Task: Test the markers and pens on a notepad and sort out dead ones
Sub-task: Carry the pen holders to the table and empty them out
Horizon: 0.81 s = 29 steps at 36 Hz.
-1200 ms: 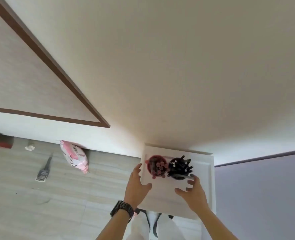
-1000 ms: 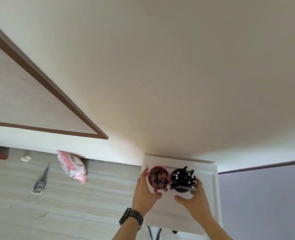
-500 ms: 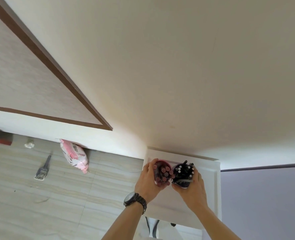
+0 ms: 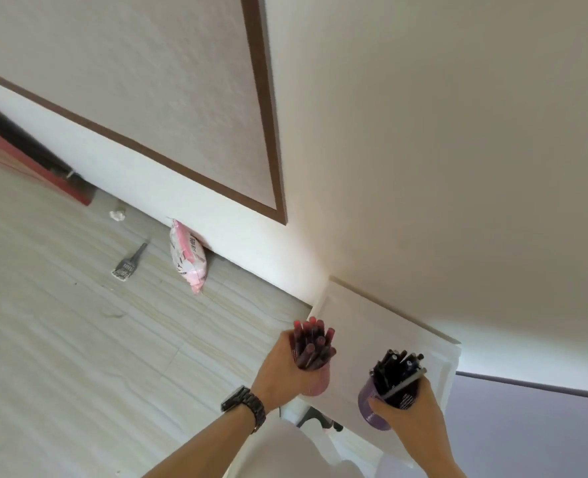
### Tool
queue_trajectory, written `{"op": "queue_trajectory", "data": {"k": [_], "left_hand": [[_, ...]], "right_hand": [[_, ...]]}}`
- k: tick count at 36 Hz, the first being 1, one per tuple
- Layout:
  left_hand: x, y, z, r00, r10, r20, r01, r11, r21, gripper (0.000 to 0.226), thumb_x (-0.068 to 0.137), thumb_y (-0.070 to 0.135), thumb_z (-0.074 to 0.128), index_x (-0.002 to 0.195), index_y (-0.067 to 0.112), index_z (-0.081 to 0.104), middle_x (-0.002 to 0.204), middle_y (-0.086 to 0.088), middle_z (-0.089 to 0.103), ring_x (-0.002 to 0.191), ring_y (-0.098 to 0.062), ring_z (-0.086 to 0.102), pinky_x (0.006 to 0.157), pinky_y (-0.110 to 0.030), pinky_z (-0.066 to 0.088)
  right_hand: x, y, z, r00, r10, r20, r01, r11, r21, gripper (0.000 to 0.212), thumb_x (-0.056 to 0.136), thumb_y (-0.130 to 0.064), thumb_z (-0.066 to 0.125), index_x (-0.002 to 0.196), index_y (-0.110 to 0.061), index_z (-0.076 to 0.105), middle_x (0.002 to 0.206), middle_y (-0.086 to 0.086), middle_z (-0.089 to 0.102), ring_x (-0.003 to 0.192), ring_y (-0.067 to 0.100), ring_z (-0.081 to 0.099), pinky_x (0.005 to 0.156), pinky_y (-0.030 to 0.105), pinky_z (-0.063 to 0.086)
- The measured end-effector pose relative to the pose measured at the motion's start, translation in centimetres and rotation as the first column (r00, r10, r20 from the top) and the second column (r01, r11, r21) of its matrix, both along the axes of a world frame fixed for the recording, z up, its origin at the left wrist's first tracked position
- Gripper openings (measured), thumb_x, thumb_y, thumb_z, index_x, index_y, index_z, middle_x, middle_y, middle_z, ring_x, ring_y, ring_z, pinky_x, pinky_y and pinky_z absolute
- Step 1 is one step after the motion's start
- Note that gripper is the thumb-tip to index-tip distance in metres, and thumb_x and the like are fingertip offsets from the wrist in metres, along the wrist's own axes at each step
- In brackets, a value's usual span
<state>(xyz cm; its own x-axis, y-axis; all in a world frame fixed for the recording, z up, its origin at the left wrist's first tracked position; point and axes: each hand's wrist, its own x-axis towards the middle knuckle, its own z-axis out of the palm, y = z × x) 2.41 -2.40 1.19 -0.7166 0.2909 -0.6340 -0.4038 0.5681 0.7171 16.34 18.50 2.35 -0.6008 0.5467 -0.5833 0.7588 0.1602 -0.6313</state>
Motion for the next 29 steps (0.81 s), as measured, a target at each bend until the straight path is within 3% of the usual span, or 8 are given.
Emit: {"op": "queue_trajectory", "data": {"k": [6, 9, 11, 14, 16, 19, 23, 29], "left_hand": [[4.5, -6.6, 1.1, 0.98, 0.197, -0.012, -0.197, 0.973, -0.124, 0.061, 0.059, 0.062, 0.084, 0.102, 0.043, 0.045, 0.097, 0.025, 0.066, 0.084, 0.02, 0.059, 0.063, 0.0, 0.043], [7.8, -10.0, 0.7, 0.941, 0.338, -0.02, -0.335, 0.924, -0.185, 0.066, 0.055, 0.071, 0.082, 0.104, 0.045, 0.045, 0.097, 0.026, 0.066, 0.083, 0.019, 0.059, 0.063, -0.004, 0.045], [9.6, -11.9, 0.4, 0.891, 0.455, -0.009, -0.445, 0.867, -0.225, 0.072, 0.053, 0.073, 0.081, 0.108, 0.042, 0.047, 0.098, 0.024, 0.066, 0.084, 0.01, 0.064, 0.068, -0.011, 0.048], [13.2, -14.4, 0.0, 0.745, 0.667, -0.009, -0.64, 0.711, -0.29, 0.079, 0.053, 0.073, 0.079, 0.113, 0.033, 0.047, 0.1, 0.017, 0.065, 0.089, -0.003, 0.064, 0.072, -0.021, 0.05], [16.1, -15.9, -0.1, 0.636, 0.771, -0.004, -0.735, 0.605, -0.306, 0.08, 0.053, 0.069, 0.08, 0.115, 0.031, 0.046, 0.1, 0.016, 0.064, 0.086, -0.002, 0.061, 0.064, -0.018, 0.045], [20.8, -18.0, -0.5, 0.474, 0.881, 0.009, -0.841, 0.455, -0.293, 0.076, 0.056, 0.057, 0.086, 0.114, 0.028, 0.047, 0.095, 0.017, 0.062, 0.08, 0.004, 0.057, 0.058, -0.014, 0.04], [26.6, -20.5, -1.1, 0.313, 0.95, 0.007, -0.912, 0.303, -0.277, 0.068, 0.06, 0.051, 0.09, 0.112, 0.026, 0.053, 0.094, 0.014, 0.067, 0.083, 0.0, 0.062, 0.061, -0.016, 0.044], [34.1, -24.3, -1.9, 0.06, 0.998, 0.01, -0.978, 0.061, -0.201, 0.054, 0.06, 0.05, 0.088, 0.098, 0.018, 0.068, 0.081, 0.005, 0.075, 0.08, -0.011, 0.073, 0.072, -0.035, 0.06]], "right_hand": [[3.0, -2.2, 1.4, 0.986, 0.166, 0.006, -0.166, 0.986, -0.033, 0.054, 0.056, -0.032, 0.092, 0.096, -0.041, 0.057, 0.088, -0.03, 0.07, 0.08, -0.014, 0.064, 0.062, 0.019, 0.046], [3.9, -4.1, 1.4, 0.968, 0.25, 0.035, -0.248, 0.967, -0.058, 0.058, 0.053, -0.031, 0.094, 0.097, -0.037, 0.057, 0.088, -0.018, 0.071, 0.08, -0.006, 0.065, 0.063, 0.019, 0.045], [3.5, -5.3, 1.3, 0.943, 0.33, 0.049, -0.325, 0.941, -0.091, 0.06, 0.054, -0.026, 0.097, 0.098, -0.035, 0.056, 0.093, -0.019, 0.067, 0.083, -0.007, 0.061, 0.062, 0.017, 0.043], [2.7, -6.9, 1.0, 0.868, 0.494, 0.042, -0.486, 0.865, -0.124, 0.057, 0.055, -0.035, 0.093, 0.097, -0.042, 0.056, 0.089, -0.025, 0.07, 0.084, -0.01, 0.063, 0.064, 0.017, 0.043], [2.0, -8.0, 1.2, 0.772, 0.635, 0.033, -0.629, 0.769, -0.113, 0.05, 0.052, -0.045, 0.085, 0.095, -0.048, 0.058, 0.089, -0.036, 0.068, 0.081, -0.017, 0.062, 0.062, 0.015, 0.044], [0.7, -10.4, 1.4, 0.549, 0.835, 0.033, -0.833, 0.55, -0.057, 0.036, 0.055, -0.046, 0.077, 0.084, -0.044, 0.057, 0.076, -0.016, 0.069, 0.064, -0.002, 0.064, 0.051, 0.014, 0.045], [-1.1, -13.6, 1.4, 0.222, 0.972, 0.078, -0.975, 0.222, 0.011, 0.044, 0.062, -0.053, 0.076, 0.097, -0.039, 0.054, 0.085, -0.015, 0.064, 0.075, 0.004, 0.062, 0.061, 0.02, 0.047], [-2.1, -20.0, 1.8, 0.011, 0.989, 0.145, -1.0, 0.008, 0.027, 0.056, 0.056, -0.047, 0.077, 0.107, -0.041, 0.055, 0.092, -0.018, 0.066, 0.085, 0.004, 0.064, 0.064, 0.017, 0.048]]}}
